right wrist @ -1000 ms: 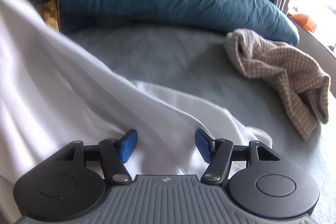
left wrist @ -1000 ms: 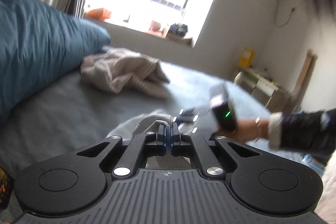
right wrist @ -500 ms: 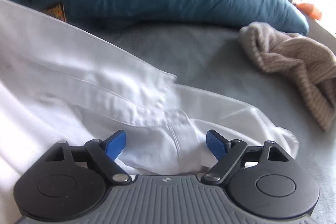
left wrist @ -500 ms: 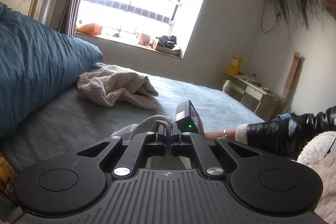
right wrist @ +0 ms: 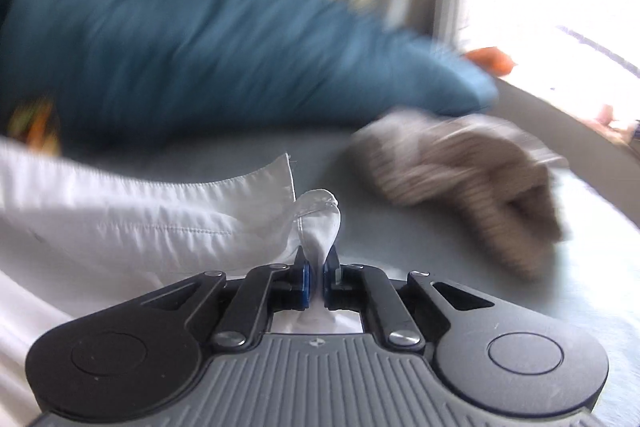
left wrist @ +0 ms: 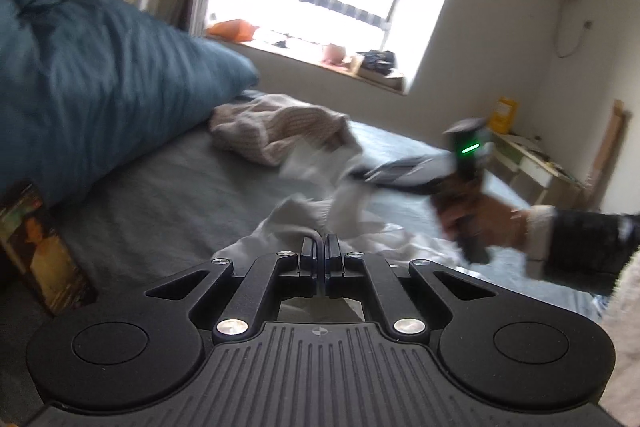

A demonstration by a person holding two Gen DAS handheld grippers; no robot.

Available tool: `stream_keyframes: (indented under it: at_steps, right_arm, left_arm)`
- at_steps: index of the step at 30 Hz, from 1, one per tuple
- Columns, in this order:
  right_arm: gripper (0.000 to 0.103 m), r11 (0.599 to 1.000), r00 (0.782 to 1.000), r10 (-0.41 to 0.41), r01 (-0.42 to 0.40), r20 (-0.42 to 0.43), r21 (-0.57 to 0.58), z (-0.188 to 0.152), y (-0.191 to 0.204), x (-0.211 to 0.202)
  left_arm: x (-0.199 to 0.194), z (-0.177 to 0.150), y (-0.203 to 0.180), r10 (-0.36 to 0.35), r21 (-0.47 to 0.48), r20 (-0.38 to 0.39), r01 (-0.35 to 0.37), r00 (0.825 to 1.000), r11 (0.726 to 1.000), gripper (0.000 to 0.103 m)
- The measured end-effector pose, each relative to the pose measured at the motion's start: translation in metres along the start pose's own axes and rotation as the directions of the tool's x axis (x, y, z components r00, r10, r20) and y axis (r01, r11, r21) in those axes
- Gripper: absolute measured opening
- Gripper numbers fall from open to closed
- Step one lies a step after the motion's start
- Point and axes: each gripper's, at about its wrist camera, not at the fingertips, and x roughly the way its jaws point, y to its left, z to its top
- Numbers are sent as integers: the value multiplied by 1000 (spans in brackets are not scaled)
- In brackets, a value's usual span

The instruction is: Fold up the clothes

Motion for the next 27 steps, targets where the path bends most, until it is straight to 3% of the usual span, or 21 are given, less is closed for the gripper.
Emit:
stream_keyframes:
  at_steps: [2,4,6,9,11,15,18,21,22,23,25,27]
  right_arm:
    - [5,995,993,-81,76,86,63,13,-22,-32]
    - [4,980,972,-166,145,167,133,25,-45,-63]
    - [4,956,937,-254,207,239,206,38,-67,-95]
    - [4,925,860,-366,294,355,243,55,-85,-162]
    - [4,902,799,-425,338,425,268,66,-96,-208]
    - [3,851,654,-525,414,545,323,87,-118,-300]
    - [3,831,578,-551,445,602,334,99,-127,-356]
    - [3,828,553,-551,455,625,327,103,-130,-381]
    - [3,828,547,-549,458,632,324,104,-131,-388]
    - [3,828,541,-548,461,638,320,105,-132,-395]
    - [3,827,529,-545,466,650,314,107,-133,-409]
    - [3,826,517,-542,471,663,308,108,-134,-423]
  left_arm:
    - [7,7,0,8,-18,30,-8,1000,1000,1]
    - [16,16,-3,-3,-40,71,6,997,999,1]
    - [25,34,-12,-25,-46,134,31,991,998,1]
    - [34,69,-34,-69,-15,238,75,969,997,1]
    - [30,99,-54,-117,47,320,108,940,993,1]
    - [10,158,-87,-240,105,458,216,856,971,1]
    - [-8,188,-106,-298,136,533,267,792,954,0]
    - [-26,211,-125,-331,173,594,285,734,943,0]
    - [-30,215,-129,-339,177,604,294,722,939,0]
    - [-33,217,-133,-348,177,604,305,717,936,0]
    - [-30,216,-141,-363,188,583,313,727,931,0]
    - [-14,206,-148,-377,207,526,315,762,926,0]
